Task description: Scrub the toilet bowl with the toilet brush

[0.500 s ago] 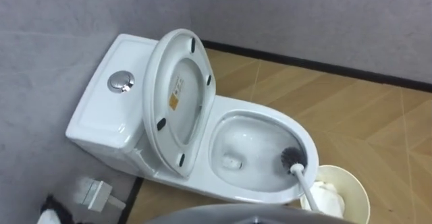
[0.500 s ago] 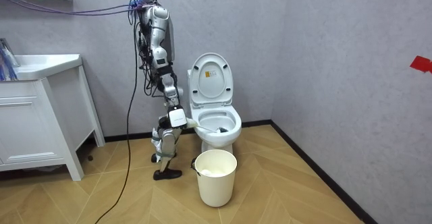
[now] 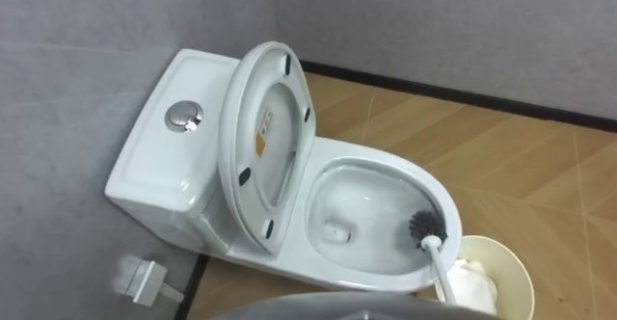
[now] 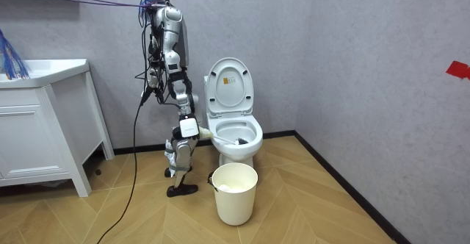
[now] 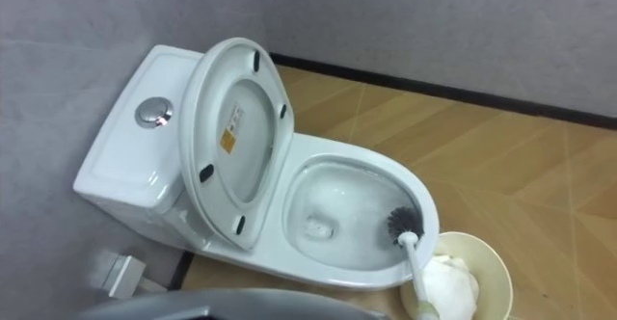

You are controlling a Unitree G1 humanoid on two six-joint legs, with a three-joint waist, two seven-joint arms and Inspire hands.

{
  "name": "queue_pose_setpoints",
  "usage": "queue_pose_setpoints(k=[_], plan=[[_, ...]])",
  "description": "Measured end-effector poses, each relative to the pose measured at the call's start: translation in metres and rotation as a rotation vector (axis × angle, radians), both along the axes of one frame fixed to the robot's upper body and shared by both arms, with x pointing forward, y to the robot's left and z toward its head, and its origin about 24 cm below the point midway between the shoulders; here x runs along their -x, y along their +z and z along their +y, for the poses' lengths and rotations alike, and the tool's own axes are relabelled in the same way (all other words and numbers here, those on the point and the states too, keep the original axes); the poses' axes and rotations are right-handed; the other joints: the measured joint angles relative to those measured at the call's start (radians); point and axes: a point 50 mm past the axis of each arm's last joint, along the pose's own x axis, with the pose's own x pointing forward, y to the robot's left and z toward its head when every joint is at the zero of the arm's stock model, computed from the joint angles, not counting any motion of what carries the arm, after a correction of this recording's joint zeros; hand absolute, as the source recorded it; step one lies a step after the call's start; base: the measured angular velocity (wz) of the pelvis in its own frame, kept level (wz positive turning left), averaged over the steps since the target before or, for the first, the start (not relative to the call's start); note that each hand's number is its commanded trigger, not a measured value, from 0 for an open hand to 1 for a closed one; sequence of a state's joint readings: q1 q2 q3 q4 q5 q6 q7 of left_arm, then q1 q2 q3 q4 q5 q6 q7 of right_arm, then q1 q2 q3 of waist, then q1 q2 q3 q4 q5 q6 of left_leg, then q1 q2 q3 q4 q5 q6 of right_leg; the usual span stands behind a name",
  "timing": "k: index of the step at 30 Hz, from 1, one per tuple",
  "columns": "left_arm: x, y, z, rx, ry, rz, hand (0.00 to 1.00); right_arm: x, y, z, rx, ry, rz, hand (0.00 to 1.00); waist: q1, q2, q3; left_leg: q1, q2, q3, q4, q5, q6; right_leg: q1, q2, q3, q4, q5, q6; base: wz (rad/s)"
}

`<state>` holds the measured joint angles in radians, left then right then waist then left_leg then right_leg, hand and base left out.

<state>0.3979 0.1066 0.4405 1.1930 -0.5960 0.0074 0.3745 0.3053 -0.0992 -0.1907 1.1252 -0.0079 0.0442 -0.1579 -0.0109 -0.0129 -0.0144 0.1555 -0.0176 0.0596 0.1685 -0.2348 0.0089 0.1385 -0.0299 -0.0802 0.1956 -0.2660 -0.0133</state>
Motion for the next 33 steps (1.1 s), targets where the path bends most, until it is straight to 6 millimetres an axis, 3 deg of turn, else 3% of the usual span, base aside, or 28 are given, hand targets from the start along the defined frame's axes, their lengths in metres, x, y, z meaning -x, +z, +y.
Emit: queue_pose_setpoints(k=[4,7,9,13,18,33], plan=[[-0.028,-0.005,0.004,0.028,-0.083,-0.083,0.0,-0.007,0.001,0.0,0.027,0.023,-0.025,1.0,-0.025,-0.003,-0.0003,0.005,0.0,0.033,-0.001,0.0,0.0,-0.017,0.005,0.042,0.022,0.0,0.0,-0.32],[-0.053,-0.007,0.008,0.035,-0.248,-0.11,0.0,-0.009,0.0,0.007,0.048,0.041,-0.026,1.0,-0.043,-0.008,-0.0002,0.009,-0.005,0.046,-0.003,0.0,0.001,-0.018,0.004,0.054,0.023,-0.001,0.003,-0.09],[-0.071,-0.008,0.008,0.04,-0.452,-0.092,0.0,-0.015,0.001,0.009,0.084,0.076,-0.046,1.0,-0.043,-0.01,0.001,0.008,-0.005,0.069,-0.004,-0.001,0.001,-0.028,0.005,0.076,0.027,0.0,0.007,-0.2],[-0.091,-0.008,0.007,0.033,-0.652,-0.072,0.0,-0.024,0.004,0.008,0.138,0.148,-0.068,1.0,-0.048,-0.012,0.0034,0.006,-0.007,0.087,-0.005,-0.001,0.001,-0.041,0.004,0.1,0.032,0.003,0.011,-0.21],[-0.112,-0.011,-0.003,0.057,-0.82,-0.081,0.0,-0.03,0.007,0.012,0.195,0.204,-0.097,1.0,-0.059,-0.007,0.016,0.004,-0.011,0.108,-0.005,-0.003,0.006,-0.056,0.005,0.118,0.047,0.006,0.016,-0.13],[-0.112,-0.01,-0.003,0.05,-0.973,-0.015,0.0,-0.033,0.012,0.01,0.272,0.246,-0.15,1.0,-0.068,0.006,0.0179,-0.003,-0.007,0.132,-0.009,-0.005,0.008,-0.07,0.015,0.136,0.042,0.021,0.019,-0.04]])
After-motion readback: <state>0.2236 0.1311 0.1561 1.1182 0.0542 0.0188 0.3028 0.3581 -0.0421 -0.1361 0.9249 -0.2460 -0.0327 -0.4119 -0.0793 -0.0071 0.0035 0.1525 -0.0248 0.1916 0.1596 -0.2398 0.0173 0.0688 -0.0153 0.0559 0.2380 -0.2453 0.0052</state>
